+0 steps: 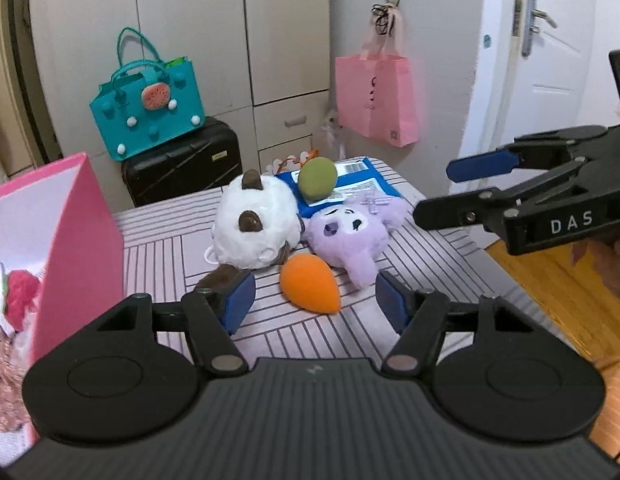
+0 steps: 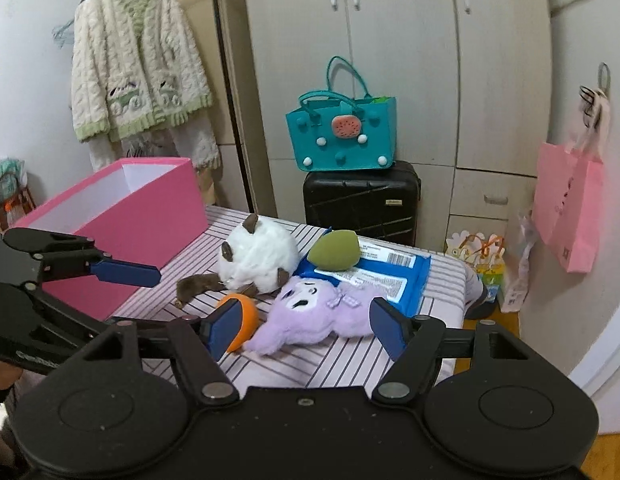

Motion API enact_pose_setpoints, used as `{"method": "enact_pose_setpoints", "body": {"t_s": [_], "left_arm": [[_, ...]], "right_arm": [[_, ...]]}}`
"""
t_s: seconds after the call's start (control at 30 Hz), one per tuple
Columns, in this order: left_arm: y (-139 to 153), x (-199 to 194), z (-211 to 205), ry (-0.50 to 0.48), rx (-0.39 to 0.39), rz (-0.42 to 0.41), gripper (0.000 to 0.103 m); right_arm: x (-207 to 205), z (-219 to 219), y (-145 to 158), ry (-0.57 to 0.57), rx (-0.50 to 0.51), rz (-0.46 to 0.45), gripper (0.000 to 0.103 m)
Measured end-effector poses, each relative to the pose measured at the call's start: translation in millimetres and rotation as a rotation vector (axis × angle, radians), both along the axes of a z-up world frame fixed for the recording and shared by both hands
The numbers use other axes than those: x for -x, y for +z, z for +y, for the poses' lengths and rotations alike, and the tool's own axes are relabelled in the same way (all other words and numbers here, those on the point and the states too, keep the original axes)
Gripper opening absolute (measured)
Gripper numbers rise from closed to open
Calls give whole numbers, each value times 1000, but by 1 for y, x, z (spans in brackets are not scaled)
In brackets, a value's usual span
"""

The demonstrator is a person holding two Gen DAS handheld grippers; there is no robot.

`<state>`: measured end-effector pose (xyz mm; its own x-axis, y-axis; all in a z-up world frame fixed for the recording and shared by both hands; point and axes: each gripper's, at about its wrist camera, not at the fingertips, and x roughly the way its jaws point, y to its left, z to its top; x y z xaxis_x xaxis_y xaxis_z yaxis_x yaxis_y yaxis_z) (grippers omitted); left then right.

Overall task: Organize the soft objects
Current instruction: 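Grasp the orange sponge with the left gripper while the right gripper grasps the green sponge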

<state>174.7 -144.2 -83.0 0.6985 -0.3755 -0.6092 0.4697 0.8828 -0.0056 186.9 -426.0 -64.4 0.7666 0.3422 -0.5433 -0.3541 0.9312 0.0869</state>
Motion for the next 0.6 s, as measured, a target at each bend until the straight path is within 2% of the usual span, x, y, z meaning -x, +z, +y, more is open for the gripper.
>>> {"method": "enact_pose_setpoints", "body": {"t_s": [0.13,0.27,0.37,0.6], "left_arm": [[-11,-14,-5,30,22,35,55],[-22,-21,-8,92,21,27,49],[-29,-29,-7,93,50,74,45],[-35,-38,-4,99,87,106,39]], "right_arm": [[-15,0,-3,9,-27,-8,74],[-32,0,-7,16,-50,-28,74],[-45,3,-13,27,-66,-28,74],[-70,17,-20,40,-11,-70,74]]}}
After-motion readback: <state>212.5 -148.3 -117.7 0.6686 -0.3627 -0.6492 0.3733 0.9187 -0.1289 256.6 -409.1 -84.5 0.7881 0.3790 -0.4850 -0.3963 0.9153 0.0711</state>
